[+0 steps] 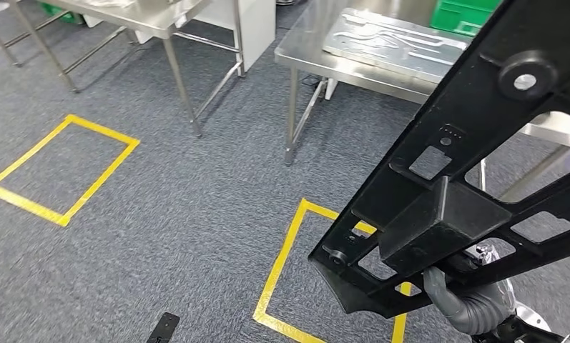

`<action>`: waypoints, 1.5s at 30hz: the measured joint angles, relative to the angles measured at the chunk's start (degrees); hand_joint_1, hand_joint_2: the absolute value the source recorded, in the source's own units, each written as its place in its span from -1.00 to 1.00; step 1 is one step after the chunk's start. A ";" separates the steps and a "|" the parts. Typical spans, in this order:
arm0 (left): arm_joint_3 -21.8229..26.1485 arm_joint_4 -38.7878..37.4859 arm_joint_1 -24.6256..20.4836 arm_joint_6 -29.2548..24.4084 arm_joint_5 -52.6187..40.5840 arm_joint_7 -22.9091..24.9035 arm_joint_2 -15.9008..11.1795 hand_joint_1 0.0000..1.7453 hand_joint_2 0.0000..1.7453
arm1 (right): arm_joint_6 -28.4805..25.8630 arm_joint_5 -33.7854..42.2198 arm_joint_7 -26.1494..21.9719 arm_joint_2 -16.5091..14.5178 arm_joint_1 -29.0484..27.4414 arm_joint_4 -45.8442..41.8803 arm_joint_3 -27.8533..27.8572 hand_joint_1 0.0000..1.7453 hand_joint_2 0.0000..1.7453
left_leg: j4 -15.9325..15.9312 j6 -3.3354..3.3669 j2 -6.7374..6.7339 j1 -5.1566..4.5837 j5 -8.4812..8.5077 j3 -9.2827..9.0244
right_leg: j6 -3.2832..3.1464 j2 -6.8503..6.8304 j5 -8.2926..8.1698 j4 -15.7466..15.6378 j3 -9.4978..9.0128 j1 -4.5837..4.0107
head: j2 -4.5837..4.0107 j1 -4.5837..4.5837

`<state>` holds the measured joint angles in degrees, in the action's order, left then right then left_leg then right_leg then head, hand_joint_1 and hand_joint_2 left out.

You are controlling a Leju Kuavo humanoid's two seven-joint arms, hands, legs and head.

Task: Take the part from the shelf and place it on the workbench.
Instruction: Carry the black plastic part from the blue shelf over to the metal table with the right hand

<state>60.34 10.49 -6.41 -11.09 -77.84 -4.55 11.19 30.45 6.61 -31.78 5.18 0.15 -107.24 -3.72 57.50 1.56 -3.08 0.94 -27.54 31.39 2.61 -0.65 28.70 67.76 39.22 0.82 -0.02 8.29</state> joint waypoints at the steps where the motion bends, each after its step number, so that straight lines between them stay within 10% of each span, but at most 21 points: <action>1: 0.01 0.00 0.00 -0.02 0.07 -0.05 0.02 -1.00 1.00 | 0.00 0.02 0.04 0.00 0.10 -0.01 -0.01 1.00 1.00 | 0.00 -0.18 -0.53 -0.07 -0.20 -0.27 | -0.31 -1.17 -1.65 -4.21 -2.24 -0.24 | 0.00 0.01; 3: 0.01 0.00 0.00 -0.03 0.21 -0.16 0.06 -1.00 1.00 | 0.00 0.10 0.12 0.01 0.38 -0.03 -0.03 1.00 1.00 | 0.04 -0.70 -1.45 -0.30 -0.61 -0.67 | -1.09 -2.69 -3.27 -9.61 -5.06 -0.82 | 0.00 0.01; 6: 0.01 0.00 -0.04 -0.04 0.30 -0.27 0.12 -1.00 1.00 | 0.00 0.19 0.19 0.03 0.53 -0.05 -0.04 1.00 1.00 | -0.05 -1.61 -2.63 -0.43 -1.04 -1.07 | -1.93 -1.47 -3.27 -10.34 -5.23 -0.99 | 0.00 0.01; 9: 0.03 0.00 -0.08 -0.08 0.42 -0.48 0.16 -1.00 1.00 | 0.02 0.30 0.22 0.03 0.79 -0.07 -0.05 1.00 1.00 | 4.23 -2.29 0.30 -0.33 -3.97 0.33 | -2.85 0.04 -3.54 -11.11 -5.89 -0.37 | 0.00 0.03; 13: 0.04 0.00 0.37 -0.17 0.79 -0.61 0.15 -1.00 1.00 | -0.03 0.42 0.20 0.02 1.01 0.17 -0.19 1.00 1.00 | 16.61 -2.49 2.72 -0.24 -8.21 6.89 | -3.39 1.74 -3.19 -10.87 -6.06 -0.45 | 0.00 0.03; 18: 0.06 0.00 0.34 -0.22 1.31 -0.52 0.08 -1.00 1.00 | -0.39 0.39 -0.02 0.02 1.37 0.39 -0.31 1.00 1.00 | 2.54 -1.86 3.43 -0.23 0.12 1.74 | -2.54 3.17 -2.28 -9.77 -6.20 -0.56 | 0.00 0.02; 23: 0.23 0.00 0.29 -0.33 1.65 -0.51 0.07 -1.00 1.00 | -0.72 0.39 -0.14 0.05 1.68 0.58 -0.44 1.00 1.00 | 0.76 -0.05 3.43 -0.27 0.50 1.17 | -1.04 2.65 -1.31 -8.50 -5.43 -0.53 | 0.00 -0.02; 27: 0.39 0.00 0.39 -0.37 1.65 -0.50 0.04 -1.00 1.00 | -0.83 0.49 -0.26 0.09 1.91 0.85 -0.51 1.00 1.00 | 0.41 0.53 2.94 -0.19 0.47 0.89 | -0.18 1.12 4.62 4.63 1.30 -0.20 | 0.00 -0.02; 29: 0.48 0.00 0.45 -0.37 1.66 -0.50 0.03 -1.00 1.00 | -0.85 0.51 -0.26 0.09 1.88 1.07 -0.55 1.00 1.00 | 0.42 0.49 2.73 -0.21 0.22 0.69 | -0.14 0.99 3.66 6.18 2.63 -0.07 | 0.00 -0.02; 33: 0.54 0.00 0.42 -0.39 1.67 -0.56 0.09 -1.00 1.00 | -1.02 0.60 -0.38 0.10 1.98 1.22 -0.66 1.00 1.00 | 0.40 -0.25 2.61 -0.36 -0.66 -0.32 | -1.12 0.08 -3.22 -7.89 -4.00 -0.51 | 0.00 -0.02; 39: 0.59 0.00 0.31 -0.47 1.66 -0.62 0.13 -1.00 1.00 | -1.16 0.67 -0.48 0.08 2.06 1.21 -0.75 1.00 1.00 | 2.96 -2.14 2.45 -0.36 -2.69 0.09 | -2.99 0.52 -2.53 -10.84 -6.25 -0.57 | 0.00 0.01; 43: 0.60 0.00 0.66 -0.54 1.60 -0.63 0.13 -1.00 1.00 | -1.21 0.64 -0.46 0.05 2.07 1.26 -0.82 1.00 1.00 | 17.25 -2.57 2.67 -0.28 -6.76 8.82 | -3.83 0.86 -1.16 -11.01 -8.12 -0.64 | 0.00 0.02; 45: 0.61 0.00 0.87 -0.54 1.52 -0.63 0.13 -1.00 1.00 | -1.22 0.62 -0.44 0.04 2.01 1.27 -0.85 1.00 1.00 | 15.67 -2.37 2.69 -0.32 -3.38 9.63 | -3.77 1.29 -0.22 -10.99 -9.39 -0.76 | 0.00 0.03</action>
<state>60.95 10.49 -5.54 -11.63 -76.32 -5.18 11.31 29.22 7.23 -32.22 5.22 2.16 -105.96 -4.56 73.18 -0.81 -0.39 0.62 -30.92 41.01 -1.16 0.65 28.48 56.77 29.83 0.06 -0.02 8.32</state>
